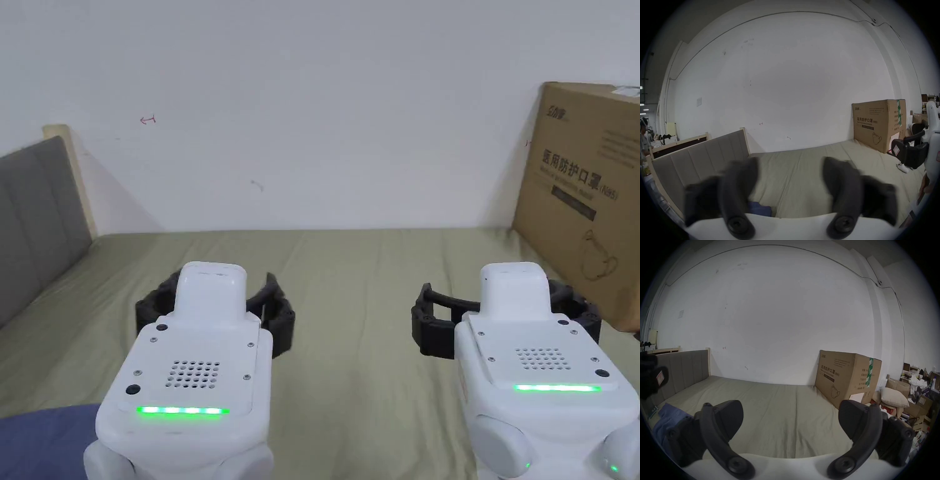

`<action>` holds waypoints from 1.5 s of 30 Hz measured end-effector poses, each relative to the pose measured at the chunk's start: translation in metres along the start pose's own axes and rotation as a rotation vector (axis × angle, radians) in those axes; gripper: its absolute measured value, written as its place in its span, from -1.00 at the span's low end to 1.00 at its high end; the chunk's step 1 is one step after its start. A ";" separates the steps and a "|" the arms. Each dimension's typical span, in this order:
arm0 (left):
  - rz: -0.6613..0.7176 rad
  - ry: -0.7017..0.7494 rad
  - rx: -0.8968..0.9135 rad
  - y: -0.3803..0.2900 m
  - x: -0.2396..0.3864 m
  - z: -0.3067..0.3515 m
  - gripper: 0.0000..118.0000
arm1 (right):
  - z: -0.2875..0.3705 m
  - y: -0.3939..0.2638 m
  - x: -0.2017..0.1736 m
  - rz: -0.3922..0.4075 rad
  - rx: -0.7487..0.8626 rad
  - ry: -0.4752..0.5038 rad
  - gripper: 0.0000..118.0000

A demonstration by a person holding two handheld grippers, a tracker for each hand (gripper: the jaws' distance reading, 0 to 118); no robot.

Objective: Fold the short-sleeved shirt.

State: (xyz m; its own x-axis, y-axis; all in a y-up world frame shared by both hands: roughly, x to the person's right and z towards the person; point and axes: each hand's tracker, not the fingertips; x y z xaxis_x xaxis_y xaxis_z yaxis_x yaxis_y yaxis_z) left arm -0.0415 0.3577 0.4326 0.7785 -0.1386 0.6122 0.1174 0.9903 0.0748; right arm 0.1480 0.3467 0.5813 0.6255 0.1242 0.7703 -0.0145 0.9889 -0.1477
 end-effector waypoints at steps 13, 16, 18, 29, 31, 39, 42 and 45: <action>0.087 -0.044 -0.059 -0.002 -0.008 -0.013 -1.00 | 0.003 0.002 0.002 -0.025 0.035 -0.007 -0.99; 0.078 -0.043 -0.057 -0.002 -0.007 -0.013 -1.00 | 0.002 0.003 -0.002 -0.009 0.035 0.002 -0.99; 0.071 -0.040 -0.062 -0.001 -0.008 -0.014 -1.00 | 0.000 0.005 -0.004 -0.002 0.017 0.038 -0.99; 0.115 0.221 -0.100 -0.007 -0.104 0.020 -1.00 | -0.006 0.016 -0.094 0.012 0.015 0.345 -0.99; 0.110 0.304 -0.111 -0.010 -0.126 0.033 -1.00 | -0.003 0.018 -0.119 0.004 0.021 0.423 -0.99; 0.086 0.517 -0.164 -0.022 -0.185 0.078 -1.00 | 0.013 0.018 -0.191 0.018 -0.009 0.625 -0.99; 0.073 0.534 -0.189 -0.028 -0.194 0.079 -1.00 | 0.018 0.015 -0.199 0.037 -0.012 0.640 -0.99; 0.171 0.511 -0.226 -0.036 -0.202 0.075 -1.00 | 0.016 0.010 -0.199 0.035 -0.044 0.654 -0.99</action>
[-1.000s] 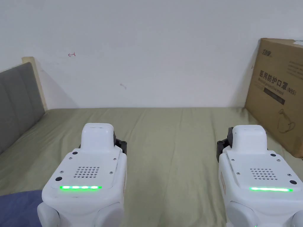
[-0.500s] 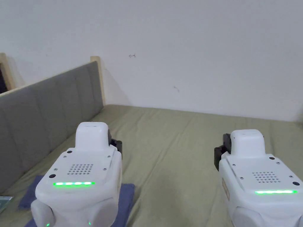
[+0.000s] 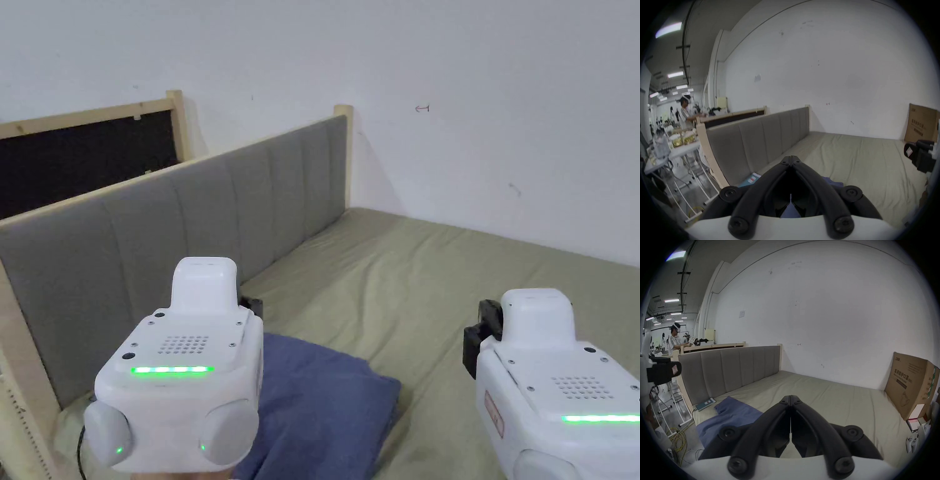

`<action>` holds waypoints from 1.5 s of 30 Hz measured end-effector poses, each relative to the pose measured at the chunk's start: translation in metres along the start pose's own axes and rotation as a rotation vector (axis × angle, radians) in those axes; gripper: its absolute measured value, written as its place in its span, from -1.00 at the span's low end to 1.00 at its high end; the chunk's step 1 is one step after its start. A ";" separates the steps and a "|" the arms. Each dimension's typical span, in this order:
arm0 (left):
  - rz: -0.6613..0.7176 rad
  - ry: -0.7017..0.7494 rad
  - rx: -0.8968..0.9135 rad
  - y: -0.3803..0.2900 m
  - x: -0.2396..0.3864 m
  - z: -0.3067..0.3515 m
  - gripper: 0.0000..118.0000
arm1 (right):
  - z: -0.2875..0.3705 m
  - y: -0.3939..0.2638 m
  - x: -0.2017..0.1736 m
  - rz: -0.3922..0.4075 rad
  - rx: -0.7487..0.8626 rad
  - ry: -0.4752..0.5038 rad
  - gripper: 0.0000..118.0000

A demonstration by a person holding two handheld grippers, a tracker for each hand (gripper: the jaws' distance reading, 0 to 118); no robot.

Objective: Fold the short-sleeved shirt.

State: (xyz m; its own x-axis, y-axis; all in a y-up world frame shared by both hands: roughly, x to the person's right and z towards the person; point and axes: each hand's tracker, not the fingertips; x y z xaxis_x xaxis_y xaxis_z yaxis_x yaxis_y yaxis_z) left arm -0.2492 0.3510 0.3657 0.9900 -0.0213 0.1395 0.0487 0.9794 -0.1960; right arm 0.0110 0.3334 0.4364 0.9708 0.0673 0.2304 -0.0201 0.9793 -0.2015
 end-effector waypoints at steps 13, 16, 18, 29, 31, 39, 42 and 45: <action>0.074 -0.180 -0.593 -0.097 0.038 -0.143 0.99 | -0.017 -0.034 0.023 -0.017 -0.137 -0.049 -0.99; 0.030 -0.206 -0.693 -0.130 0.057 -0.175 0.99 | -0.026 -0.044 0.030 -0.023 -0.182 -0.060 -0.99; 0.040 -0.207 -0.777 -0.150 0.067 -0.195 0.99 | -0.032 -0.051 0.035 -0.028 -0.211 -0.066 -0.99; -0.065 -0.176 -0.945 -0.201 0.096 -0.232 0.54 | -0.053 -0.078 0.063 -0.106 -0.329 -0.098 -0.99; -0.066 -0.188 -0.949 -0.191 0.094 -0.233 -0.14 | -0.054 -0.081 0.066 -0.129 -0.335 -0.099 -0.99; 0.048 -0.198 -0.962 -0.176 0.070 -0.231 -0.87 | -0.049 -0.089 0.071 -0.179 -0.355 -0.114 -0.99; 0.220 -0.286 -0.975 -0.162 0.056 -0.231 -0.87 | -0.046 -0.092 0.081 -0.207 -0.363 -0.121 -0.99; 0.258 -0.340 -0.941 -0.139 0.058 -0.231 -0.87 | -0.041 -0.092 0.093 -0.234 -0.361 -0.148 -0.99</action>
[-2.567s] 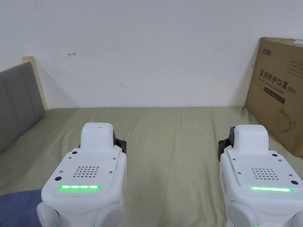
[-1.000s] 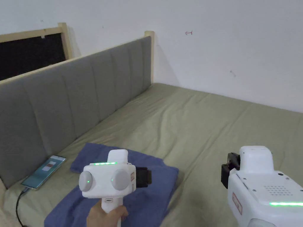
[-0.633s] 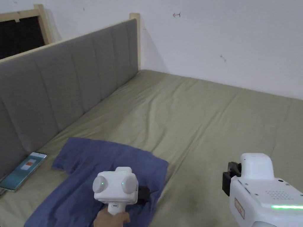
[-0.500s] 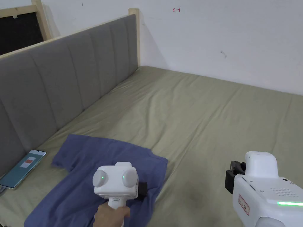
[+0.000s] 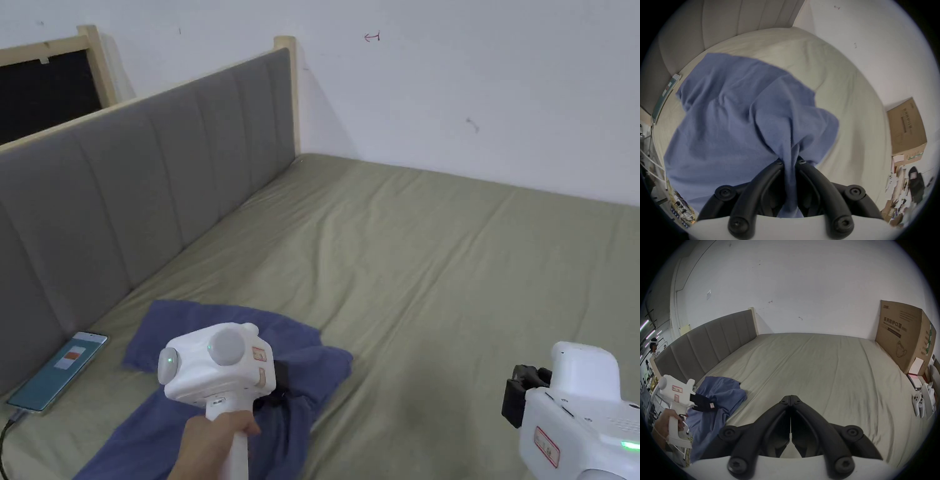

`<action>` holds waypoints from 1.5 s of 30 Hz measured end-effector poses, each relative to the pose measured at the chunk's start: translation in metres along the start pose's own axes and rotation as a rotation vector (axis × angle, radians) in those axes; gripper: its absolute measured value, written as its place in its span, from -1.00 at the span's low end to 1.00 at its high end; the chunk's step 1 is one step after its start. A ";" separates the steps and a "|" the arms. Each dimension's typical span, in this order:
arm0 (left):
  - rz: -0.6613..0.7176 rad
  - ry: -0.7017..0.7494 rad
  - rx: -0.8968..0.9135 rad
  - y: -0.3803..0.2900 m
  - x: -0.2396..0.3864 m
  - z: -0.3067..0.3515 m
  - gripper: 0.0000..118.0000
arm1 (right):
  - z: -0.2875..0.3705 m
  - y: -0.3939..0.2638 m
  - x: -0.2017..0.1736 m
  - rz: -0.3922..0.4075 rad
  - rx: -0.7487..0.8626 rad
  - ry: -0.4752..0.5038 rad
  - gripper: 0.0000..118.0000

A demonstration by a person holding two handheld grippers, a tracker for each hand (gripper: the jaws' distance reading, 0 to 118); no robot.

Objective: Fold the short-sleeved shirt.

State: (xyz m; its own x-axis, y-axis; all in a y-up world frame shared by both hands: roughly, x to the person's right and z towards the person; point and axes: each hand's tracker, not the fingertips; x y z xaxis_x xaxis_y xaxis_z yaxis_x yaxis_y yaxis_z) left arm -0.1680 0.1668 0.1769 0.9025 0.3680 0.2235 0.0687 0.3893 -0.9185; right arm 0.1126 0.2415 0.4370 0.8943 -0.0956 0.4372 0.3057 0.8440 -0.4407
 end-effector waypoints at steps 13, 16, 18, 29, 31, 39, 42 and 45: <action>-0.207 -0.591 -0.020 -0.020 0.245 0.031 -0.87 | 0.086 0.030 0.110 -0.138 0.183 -0.215 -0.99; -0.313 -0.748 -0.067 -0.052 0.325 0.042 -0.87 | 0.123 0.031 0.155 -0.180 0.232 -0.329 -0.99; -0.447 -0.800 -0.080 -0.084 0.371 0.050 -0.87 | 0.151 0.028 0.183 -0.206 0.254 -0.414 -0.99; -0.749 -0.490 -0.442 -0.244 0.418 -0.074 -0.85 | 0.203 -0.036 0.257 -0.373 0.161 -0.593 -0.99; -0.761 -0.456 -0.481 -0.255 0.408 -0.087 -0.40 | 0.200 -0.045 0.257 -0.378 0.136 -0.599 -0.99; -0.807 -0.503 -0.357 -0.224 0.397 -0.051 0.84 | 0.177 -0.045 0.242 -0.353 0.081 -0.542 -0.99; -0.698 -0.554 -0.333 -0.198 0.375 -0.035 -0.17 | 0.168 -0.040 0.233 -0.308 0.070 -0.507 -0.99; -0.696 -0.414 -0.256 -0.187 0.343 -0.035 -0.97 | 0.157 -0.041 0.223 -0.288 0.048 -0.472 -0.99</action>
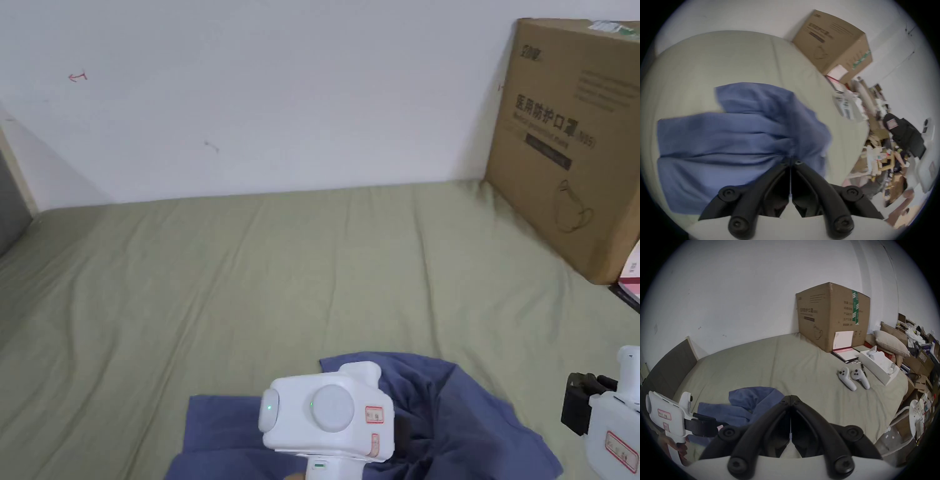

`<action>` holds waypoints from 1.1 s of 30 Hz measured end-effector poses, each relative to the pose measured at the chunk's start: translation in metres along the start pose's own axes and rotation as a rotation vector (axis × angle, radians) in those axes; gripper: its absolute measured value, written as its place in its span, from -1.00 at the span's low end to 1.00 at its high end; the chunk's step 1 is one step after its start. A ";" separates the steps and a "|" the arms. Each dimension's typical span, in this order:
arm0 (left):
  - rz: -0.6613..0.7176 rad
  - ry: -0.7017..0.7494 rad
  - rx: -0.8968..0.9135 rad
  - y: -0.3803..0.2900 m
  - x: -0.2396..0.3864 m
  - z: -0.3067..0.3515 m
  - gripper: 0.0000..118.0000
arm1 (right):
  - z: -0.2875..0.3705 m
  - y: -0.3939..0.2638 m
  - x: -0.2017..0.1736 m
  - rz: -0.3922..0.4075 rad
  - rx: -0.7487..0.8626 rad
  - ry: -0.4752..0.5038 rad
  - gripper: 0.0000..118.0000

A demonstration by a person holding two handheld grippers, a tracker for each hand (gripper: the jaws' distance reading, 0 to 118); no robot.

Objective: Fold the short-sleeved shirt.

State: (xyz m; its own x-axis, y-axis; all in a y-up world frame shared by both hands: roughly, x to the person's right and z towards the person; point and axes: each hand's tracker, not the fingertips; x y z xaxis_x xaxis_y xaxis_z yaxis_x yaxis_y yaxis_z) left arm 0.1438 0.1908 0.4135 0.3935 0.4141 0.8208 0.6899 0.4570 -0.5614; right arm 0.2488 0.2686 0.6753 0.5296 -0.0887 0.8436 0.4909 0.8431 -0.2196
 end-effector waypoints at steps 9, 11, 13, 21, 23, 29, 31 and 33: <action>0.145 0.209 0.033 -0.015 -0.099 0.032 -1.00 | -0.034 -0.016 -0.034 0.075 -0.094 0.076 -0.99; 0.141 0.275 0.054 0.001 -0.119 0.043 -0.93 | -0.042 -0.014 -0.039 0.077 -0.105 0.085 -0.99; 0.139 0.335 0.061 0.022 -0.139 0.051 0.05 | -0.051 -0.013 -0.040 0.083 -0.110 0.090 -0.99; 0.266 0.428 -0.017 0.070 -0.232 0.010 0.78 | -0.076 -0.023 -0.045 0.107 -0.169 0.084 -0.99; 0.314 0.425 -0.064 0.069 -0.250 -0.009 0.57 | -0.079 -0.024 -0.044 0.117 -0.178 0.075 -0.99; 0.194 0.525 -0.019 0.065 -0.225 -0.011 -0.16 | -0.090 -0.026 -0.034 0.085 -0.209 0.068 -0.99; 0.173 0.513 -0.023 0.067 -0.218 -0.007 -0.65 | -0.096 -0.024 -0.031 0.079 -0.217 0.083 -0.99; 0.173 0.519 -0.008 0.066 -0.213 0.001 -0.93 | -0.099 -0.017 -0.032 0.096 -0.221 0.093 -0.99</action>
State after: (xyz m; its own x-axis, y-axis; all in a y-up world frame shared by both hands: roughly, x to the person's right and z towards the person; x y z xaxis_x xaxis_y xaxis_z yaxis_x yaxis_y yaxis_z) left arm 0.1050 0.1332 0.2018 0.7486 0.0394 0.6619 0.5921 0.4096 -0.6940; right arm 0.2922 0.2045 0.6039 0.6376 -0.0706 0.7671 0.5691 0.7143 -0.4073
